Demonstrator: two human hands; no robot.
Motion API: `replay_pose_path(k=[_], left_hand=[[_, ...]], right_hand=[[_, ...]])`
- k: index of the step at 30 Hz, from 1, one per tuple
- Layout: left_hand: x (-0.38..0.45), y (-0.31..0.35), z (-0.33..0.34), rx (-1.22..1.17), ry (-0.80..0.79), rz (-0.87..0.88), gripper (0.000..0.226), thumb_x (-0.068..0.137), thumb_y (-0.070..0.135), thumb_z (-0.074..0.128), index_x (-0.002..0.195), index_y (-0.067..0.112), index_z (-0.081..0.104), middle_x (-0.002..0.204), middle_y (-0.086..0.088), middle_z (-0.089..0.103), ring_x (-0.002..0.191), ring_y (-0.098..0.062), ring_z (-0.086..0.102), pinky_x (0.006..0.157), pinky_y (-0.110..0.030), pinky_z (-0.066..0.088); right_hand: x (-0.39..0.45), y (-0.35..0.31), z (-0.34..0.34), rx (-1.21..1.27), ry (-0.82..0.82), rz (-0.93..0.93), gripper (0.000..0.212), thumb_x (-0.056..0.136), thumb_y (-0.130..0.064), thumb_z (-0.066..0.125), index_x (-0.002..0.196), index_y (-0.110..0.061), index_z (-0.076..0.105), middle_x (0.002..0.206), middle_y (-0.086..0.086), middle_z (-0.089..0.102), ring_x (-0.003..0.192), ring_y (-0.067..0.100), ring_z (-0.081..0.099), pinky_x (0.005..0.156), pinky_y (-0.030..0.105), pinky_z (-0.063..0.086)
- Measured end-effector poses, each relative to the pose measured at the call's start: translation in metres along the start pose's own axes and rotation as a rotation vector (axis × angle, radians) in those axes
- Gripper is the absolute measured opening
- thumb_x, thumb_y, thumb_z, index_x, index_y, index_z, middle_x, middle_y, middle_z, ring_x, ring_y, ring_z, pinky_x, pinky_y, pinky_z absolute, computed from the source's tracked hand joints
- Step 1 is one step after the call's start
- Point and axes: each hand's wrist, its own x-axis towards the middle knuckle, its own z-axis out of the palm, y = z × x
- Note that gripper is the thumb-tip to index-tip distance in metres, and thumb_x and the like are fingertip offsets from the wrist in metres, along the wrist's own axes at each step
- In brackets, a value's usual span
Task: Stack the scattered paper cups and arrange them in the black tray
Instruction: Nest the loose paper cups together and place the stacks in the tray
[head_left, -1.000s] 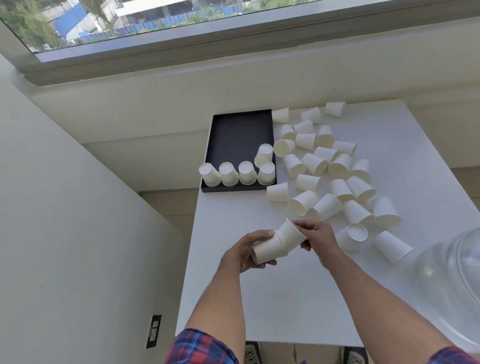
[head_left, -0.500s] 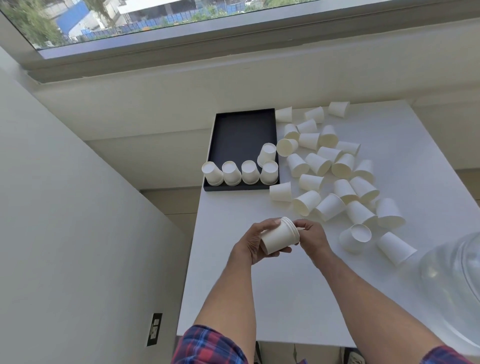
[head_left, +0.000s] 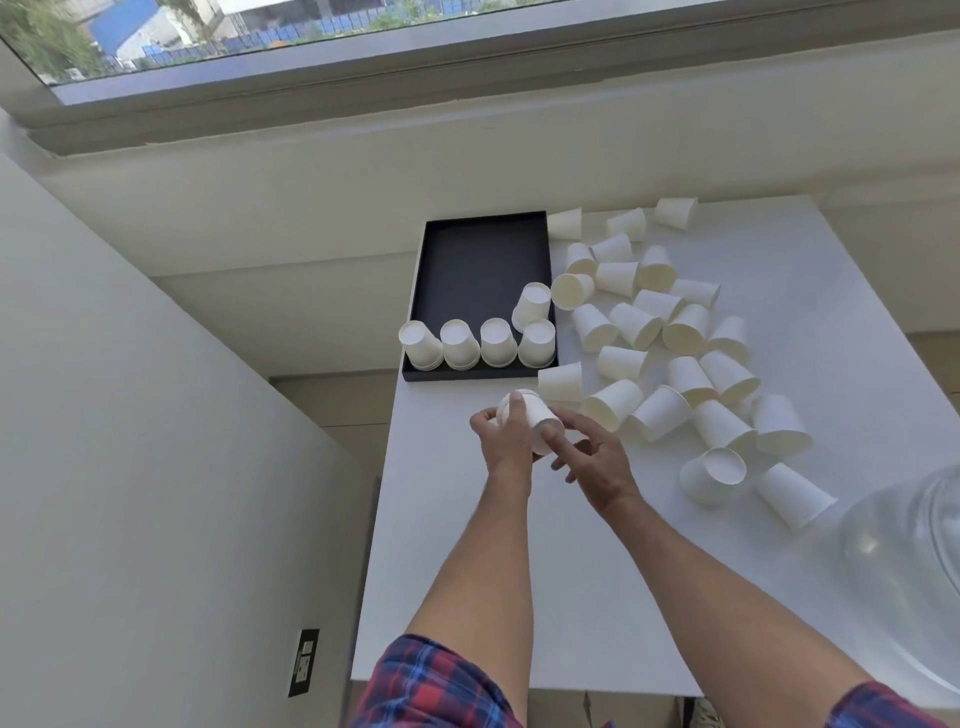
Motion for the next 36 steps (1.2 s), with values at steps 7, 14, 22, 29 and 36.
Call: replay_pose_path(k=[7,14,22,29,36], left_hand=[[0.023,0.022,0.011,0.250,0.051,0.151,0.040,0.102,0.055,0.043,0.114,0.017,0.037,0.111,-0.006,0.058,0.103,-0.032,0.063,0.091,-0.051,0.057],[0.056,0.071,0.013,0.464,0.061,0.394,0.034,0.104,0.042,0.045,0.111,0.011,0.059,0.108,-0.006,0.066,0.104,-0.029,0.061,0.087,-0.039,0.050],[0.099,0.113,0.016,0.904,0.046,0.672,0.021,0.097,0.014,0.046,0.102,0.008,0.066,0.111,-0.011,0.064,0.104,-0.033,0.059,0.074,-0.037,0.044],[0.125,0.099,0.019,1.446,-0.033,0.951,0.017,0.083,0.007,0.057,0.098,0.009,0.065,0.109,-0.004,0.066,0.102,-0.031,0.060,0.075,-0.035,0.035],[0.146,0.085,0.021,1.618,-0.087,1.020,0.026,0.082,0.007,0.059,0.106,0.012,0.069,0.111,-0.007,0.065,0.105,-0.030,0.058,0.082,-0.037,0.035]], right_hand=[[0.030,-0.016,0.024,-0.192,0.164,-0.036,0.050,0.079,-0.062,0.074,0.118,-0.032,0.068,0.102,-0.013,0.071,0.079,0.014,0.073,0.076,0.046,0.061],[0.084,-0.056,0.040,-0.339,0.275,-0.124,0.045,0.079,-0.046,0.078,0.116,-0.025,0.064,0.092,-0.014,0.067,0.079,0.006,0.066,0.063,0.008,0.041],[0.173,-0.099,0.052,-0.571,0.294,-0.291,0.055,0.083,-0.032,0.077,0.133,-0.017,0.061,0.128,0.004,0.061,0.112,0.023,0.059,0.091,0.027,0.044],[0.228,-0.102,0.075,-0.894,0.144,-0.333,0.057,0.091,-0.023,0.071,0.143,-0.013,0.050,0.140,0.006,0.052,0.118,0.032,0.058,0.096,0.040,0.048],[0.258,-0.082,0.104,-1.160,0.010,-0.358,0.045,0.093,-0.010,0.063,0.135,-0.014,0.049,0.136,0.003,0.052,0.113,0.033,0.053,0.087,0.041,0.049]])
